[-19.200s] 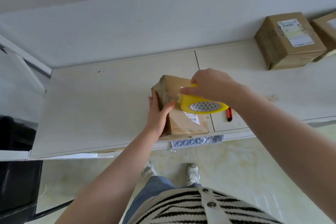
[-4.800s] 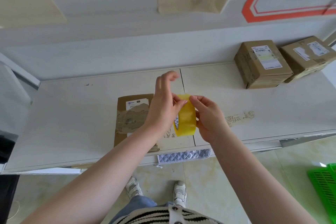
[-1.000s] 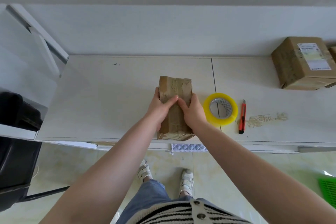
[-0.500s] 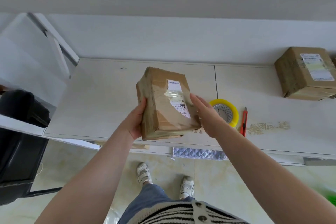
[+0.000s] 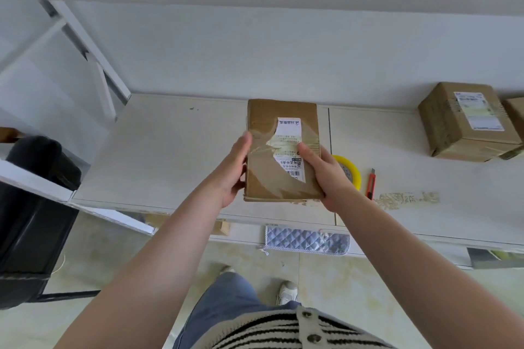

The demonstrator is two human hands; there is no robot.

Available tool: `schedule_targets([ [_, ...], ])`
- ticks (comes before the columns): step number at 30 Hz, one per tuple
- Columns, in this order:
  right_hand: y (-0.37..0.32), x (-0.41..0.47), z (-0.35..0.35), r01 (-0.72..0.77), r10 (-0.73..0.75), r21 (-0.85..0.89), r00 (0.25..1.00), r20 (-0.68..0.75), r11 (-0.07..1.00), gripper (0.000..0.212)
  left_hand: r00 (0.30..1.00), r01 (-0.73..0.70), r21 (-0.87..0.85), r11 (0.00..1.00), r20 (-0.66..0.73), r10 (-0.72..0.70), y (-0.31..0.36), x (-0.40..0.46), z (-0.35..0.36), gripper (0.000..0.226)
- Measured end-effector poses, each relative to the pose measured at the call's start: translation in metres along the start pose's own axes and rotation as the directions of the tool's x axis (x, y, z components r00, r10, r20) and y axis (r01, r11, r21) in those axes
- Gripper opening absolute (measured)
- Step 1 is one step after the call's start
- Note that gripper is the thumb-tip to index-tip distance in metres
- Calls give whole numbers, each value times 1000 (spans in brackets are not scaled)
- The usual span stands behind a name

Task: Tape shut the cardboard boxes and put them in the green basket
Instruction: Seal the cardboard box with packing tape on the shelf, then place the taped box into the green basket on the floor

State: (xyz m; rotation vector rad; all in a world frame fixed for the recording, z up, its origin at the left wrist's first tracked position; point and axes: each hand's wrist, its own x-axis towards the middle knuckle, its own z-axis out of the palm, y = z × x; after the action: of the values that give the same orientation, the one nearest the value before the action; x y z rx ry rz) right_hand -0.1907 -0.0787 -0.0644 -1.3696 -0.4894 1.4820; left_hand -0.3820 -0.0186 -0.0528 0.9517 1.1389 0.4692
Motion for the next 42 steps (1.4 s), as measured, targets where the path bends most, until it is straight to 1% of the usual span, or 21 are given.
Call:
schedule_targets([
  [2,3,-5,1,19,-18,-17,1000,20,1000,41,997,-41,64,997,75,36,3,-2,5,94],
  [4,1,-10,0,27,-24,-117,999,24,993,68,992,-99,74,992,89,92,9,-1,1,83],
  [6,-16,-12,-3,110,-163,-455,984,-78,883,105,986,-102,121,987,144,84,24,0,-10,84],
  [7,-29,-13,-5,154,-304,-670,946,-113,727,116,980,-91,183,979,189,56,33,1,-17,88],
  [9,-57,-20,-4,206,-507,-931,862,26,303,127,951,-143,454,879,310,-6,54,1,-27,96],
  [10,-69,-25,1,230,-484,-962,865,133,147,129,925,-209,611,764,377,-48,65,0,-28,100],
  [12,-82,-31,18,259,-255,-966,935,246,20,130,876,-346,802,486,462,-139,85,-5,-20,108],
  [14,-82,-35,33,240,14,-970,970,241,43,134,829,-444,835,325,520,-204,98,-9,-9,119],
  [16,-75,-41,41,180,150,-969,967,206,170,141,794,-495,828,264,554,-250,105,-10,-2,128],
  [18,-60,-50,38,134,144,-947,973,182,291,141,772,-514,829,218,559,-302,101,-12,0,135],
  [20,-42,-61,32,96,71,-944,990,125,316,135,775,-551,828,98,552,-308,90,-13,6,137],
  [22,-23,-77,15,24,-35,-931,999,13,365,127,815,-579,797,-174,566,-123,75,-14,20,137],
  [23,-16,-87,1,-28,-65,-885,996,-66,465,123,811,-545,788,-287,582,56,67,-14,28,137],
  [24,-10,-99,-14,-78,-71,-787,986,-153,613,118,768,-511,803,-307,587,257,58,-15,39,137],
  [25,-4,-113,-30,-108,-62,-644,970,-236,758,114,712,-510,836,-205,543,444,47,-19,51,135],
  [27,8,-141,-61,-113,-27,-357,931,-364,927,97,701,-587,779,221,353,619,17,-29,81,125],
  [29,21,-165,-93,-101,16,-170,897,-441,980,70,829,-558,553,619,337,446,-17,-43,121,105],
  [31,37,-187,-124,-83,57,-29,867,-495,996,56,878,-378,328,866,423,223,-46,-55,166,67],
  [35,64,-230,-187,-96,119,69,810,-574,993,53,870,-285,281,916,477,125,-89,-59,256,41],
  [37,76,-253,-224,12,67,119,767,-639,993,50,841,-274,301,914,535,76,-108,-63,304,35],
  [42,109,-311,-320,270,36,197,504,-863,943,20,744,-263,418,869,662,-93,-160,-84,433,37],
])
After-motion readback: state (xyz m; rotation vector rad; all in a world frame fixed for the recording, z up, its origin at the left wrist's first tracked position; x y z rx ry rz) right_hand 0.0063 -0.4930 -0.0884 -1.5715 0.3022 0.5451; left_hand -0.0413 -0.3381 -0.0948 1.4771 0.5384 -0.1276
